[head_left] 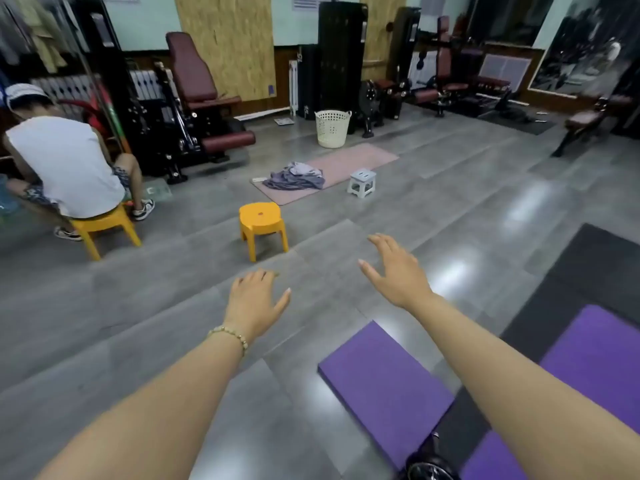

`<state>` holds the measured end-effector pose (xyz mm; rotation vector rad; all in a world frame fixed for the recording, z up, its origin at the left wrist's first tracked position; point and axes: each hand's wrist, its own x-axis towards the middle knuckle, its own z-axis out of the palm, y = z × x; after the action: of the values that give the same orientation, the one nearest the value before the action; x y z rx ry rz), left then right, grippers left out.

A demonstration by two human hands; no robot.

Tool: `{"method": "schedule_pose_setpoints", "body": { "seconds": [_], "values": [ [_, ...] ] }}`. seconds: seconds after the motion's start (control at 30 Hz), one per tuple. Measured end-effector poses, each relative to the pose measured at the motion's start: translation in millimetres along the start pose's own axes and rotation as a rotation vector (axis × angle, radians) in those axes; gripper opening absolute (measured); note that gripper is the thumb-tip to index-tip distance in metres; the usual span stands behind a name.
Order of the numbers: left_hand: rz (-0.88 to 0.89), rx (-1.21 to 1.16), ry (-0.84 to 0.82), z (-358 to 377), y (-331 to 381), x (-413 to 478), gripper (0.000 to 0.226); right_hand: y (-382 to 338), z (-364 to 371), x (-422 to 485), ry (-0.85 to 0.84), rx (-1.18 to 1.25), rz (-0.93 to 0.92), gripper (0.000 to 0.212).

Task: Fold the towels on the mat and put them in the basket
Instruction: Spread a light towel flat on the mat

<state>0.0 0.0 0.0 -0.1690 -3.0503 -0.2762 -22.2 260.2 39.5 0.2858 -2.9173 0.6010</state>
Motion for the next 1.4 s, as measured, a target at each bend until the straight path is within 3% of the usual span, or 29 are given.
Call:
{"method": "schedule_pose_setpoints", "body": {
  "seconds": [0.13, 0.4, 0.67, 0.87, 1.1, 1.2, 1.33, 1.4],
  "values": [
    [-0.027, -0.035, 0.031, 4, -52, 61, 0.066, -19, 22, 86, 0.035, 0.025, -0.016, 0.055],
    [-0.022, -0.031, -0.01, 31, -122, 235, 0.051, -6, 85, 276, 0.032, 0.08, -0.002, 0.054],
    [-0.023, -0.075, -0.01, 22, -175, 455, 0.046, 17, 107, 492, -0.035, 0.067, 0.013, 0.057],
    [-0.004, -0.087, 0.007, 25, -215, 633, 0.064, 35, 131, 663, -0.017, -0.004, -0.033, 0.052],
    [0.096, -0.026, -0.053, 33, -271, 861, 0.048, 57, 164, 863, 0.038, 0.013, 0.052, 0.051],
    [0.133, -0.045, -0.072, 33, -270, 951, 0.055, 72, 164, 932, 0.049, 0.021, 0.082, 0.051],
    [0.199, -0.102, -0.034, 43, -242, 1069, 0.086, 116, 155, 1029, 0.089, 0.003, 0.122, 0.052],
    [0.21, -0.122, -0.031, 59, -226, 1124, 0.087, 146, 154, 1076, 0.082, -0.009, 0.136, 0.052]
  ]
}}
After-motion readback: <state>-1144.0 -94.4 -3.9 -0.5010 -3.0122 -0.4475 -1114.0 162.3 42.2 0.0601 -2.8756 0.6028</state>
